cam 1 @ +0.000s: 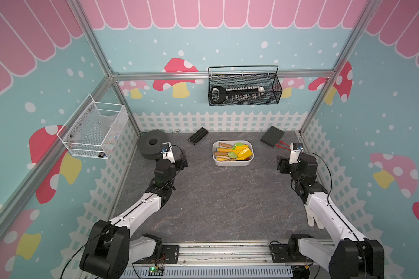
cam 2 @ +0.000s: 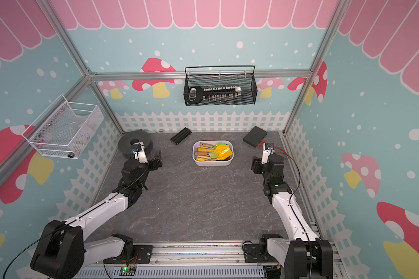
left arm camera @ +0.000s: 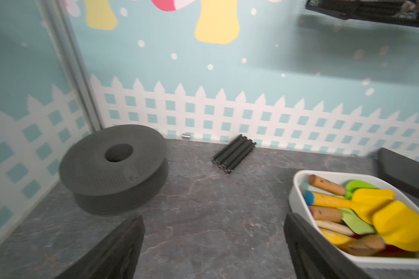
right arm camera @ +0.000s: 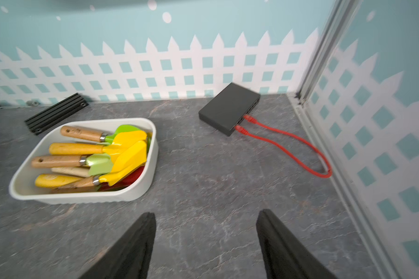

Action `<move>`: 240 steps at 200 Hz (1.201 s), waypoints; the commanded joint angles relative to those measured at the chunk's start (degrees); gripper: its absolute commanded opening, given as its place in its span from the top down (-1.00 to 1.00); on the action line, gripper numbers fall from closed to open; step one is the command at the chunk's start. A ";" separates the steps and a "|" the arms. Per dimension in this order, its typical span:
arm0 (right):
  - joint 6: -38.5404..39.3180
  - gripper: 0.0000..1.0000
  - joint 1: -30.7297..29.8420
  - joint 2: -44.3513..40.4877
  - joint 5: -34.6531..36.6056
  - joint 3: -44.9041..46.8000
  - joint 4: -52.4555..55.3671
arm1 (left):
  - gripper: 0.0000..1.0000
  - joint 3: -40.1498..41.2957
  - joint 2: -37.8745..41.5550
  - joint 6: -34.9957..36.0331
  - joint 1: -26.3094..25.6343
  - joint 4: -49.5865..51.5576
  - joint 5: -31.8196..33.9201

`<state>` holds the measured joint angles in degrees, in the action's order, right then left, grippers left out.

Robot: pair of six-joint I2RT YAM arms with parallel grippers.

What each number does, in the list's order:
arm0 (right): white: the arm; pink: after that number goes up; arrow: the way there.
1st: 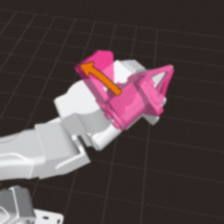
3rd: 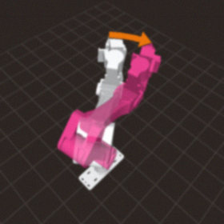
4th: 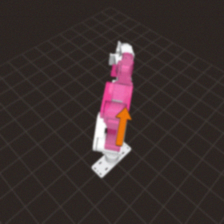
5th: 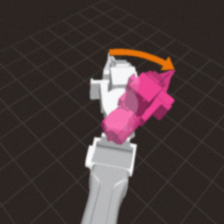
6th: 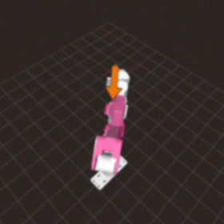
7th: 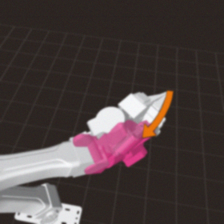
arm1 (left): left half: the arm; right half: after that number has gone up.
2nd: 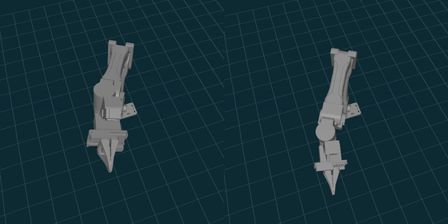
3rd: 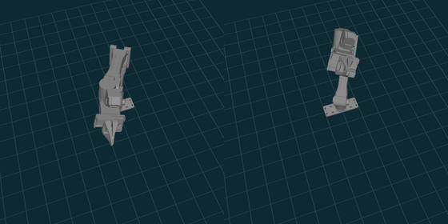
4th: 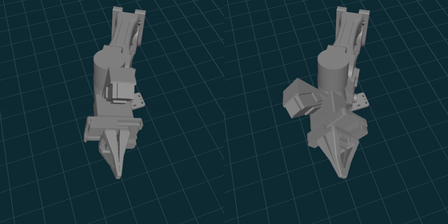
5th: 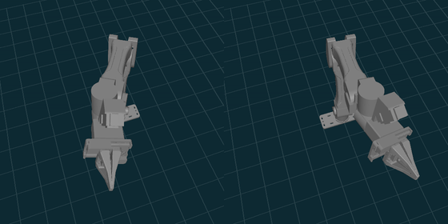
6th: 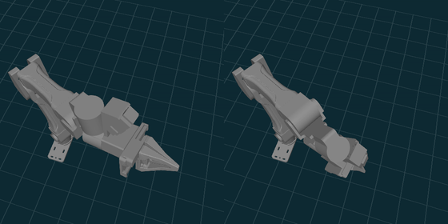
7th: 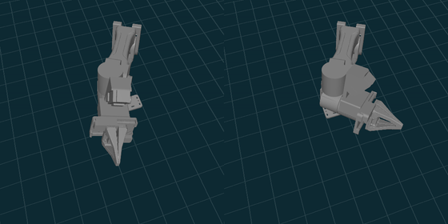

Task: Take the shovel out of the storage box
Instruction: Move the storage box to the center of the board.

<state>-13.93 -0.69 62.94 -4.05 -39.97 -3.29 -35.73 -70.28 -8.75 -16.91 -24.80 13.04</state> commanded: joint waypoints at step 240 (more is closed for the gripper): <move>48.56 0.20 -22.02 52.24 -20.65 -49.19 30.72 | -0.73 -15.47 -13.48 -2.94 -9.32 24.44 -13.93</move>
<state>23.66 -22.57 113.93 -19.57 -86.17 22.44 -49.56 -85.38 -11.75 -27.27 -3.99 -2.17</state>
